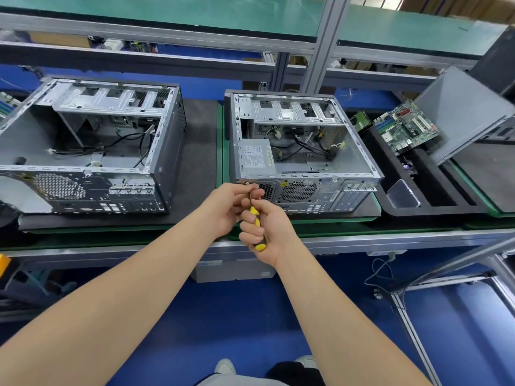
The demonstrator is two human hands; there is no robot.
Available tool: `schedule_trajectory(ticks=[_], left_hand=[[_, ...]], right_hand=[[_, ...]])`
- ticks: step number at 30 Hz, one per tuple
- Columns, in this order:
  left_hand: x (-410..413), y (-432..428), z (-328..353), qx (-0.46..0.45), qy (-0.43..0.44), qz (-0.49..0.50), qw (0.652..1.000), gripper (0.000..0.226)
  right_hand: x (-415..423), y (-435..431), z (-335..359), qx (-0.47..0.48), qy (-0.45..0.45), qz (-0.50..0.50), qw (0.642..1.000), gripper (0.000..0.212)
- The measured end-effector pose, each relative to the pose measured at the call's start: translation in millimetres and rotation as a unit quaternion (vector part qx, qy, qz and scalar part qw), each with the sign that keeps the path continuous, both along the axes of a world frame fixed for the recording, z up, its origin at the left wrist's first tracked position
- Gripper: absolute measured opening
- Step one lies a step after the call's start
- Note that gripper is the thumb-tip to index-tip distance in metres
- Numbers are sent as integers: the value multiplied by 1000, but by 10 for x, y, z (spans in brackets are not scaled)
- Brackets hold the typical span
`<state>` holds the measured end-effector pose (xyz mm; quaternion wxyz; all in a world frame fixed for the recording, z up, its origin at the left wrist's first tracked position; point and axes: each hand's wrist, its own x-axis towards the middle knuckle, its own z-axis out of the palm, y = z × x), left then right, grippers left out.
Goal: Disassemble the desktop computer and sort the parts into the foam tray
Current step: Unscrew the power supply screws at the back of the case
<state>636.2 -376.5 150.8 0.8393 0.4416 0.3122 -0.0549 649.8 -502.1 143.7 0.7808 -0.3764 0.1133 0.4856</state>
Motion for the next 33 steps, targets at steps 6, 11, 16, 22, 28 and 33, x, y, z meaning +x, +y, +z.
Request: schedule_trajectory(ticks=[6, 11, 16, 22, 28, 33], left_hand=[[2, 23, -38, -28, 3, 31, 999, 34], [-2, 22, -32, -39, 0, 25, 999, 27], [19, -11, -22, -39, 6, 23, 999, 22], [33, -54, -19, -32, 6, 33, 999, 25], [16, -67, -43, -8, 6, 40, 999, 18], [16, -71, -43, -5, 7, 36, 999, 23]], right_hand=[[-13, 50, 106, -287, -242, 26, 926, 25], [-20, 29, 192, -441, -461, 85, 766, 33], [-15, 70, 188, -558, -584, 103, 581, 41], [-31, 79, 132, -560, -622, 84, 541, 38], [-51, 54, 68, -552, -611, 70, 564, 29], [-60, 52, 42, -546, -609, 60, 572, 29]])
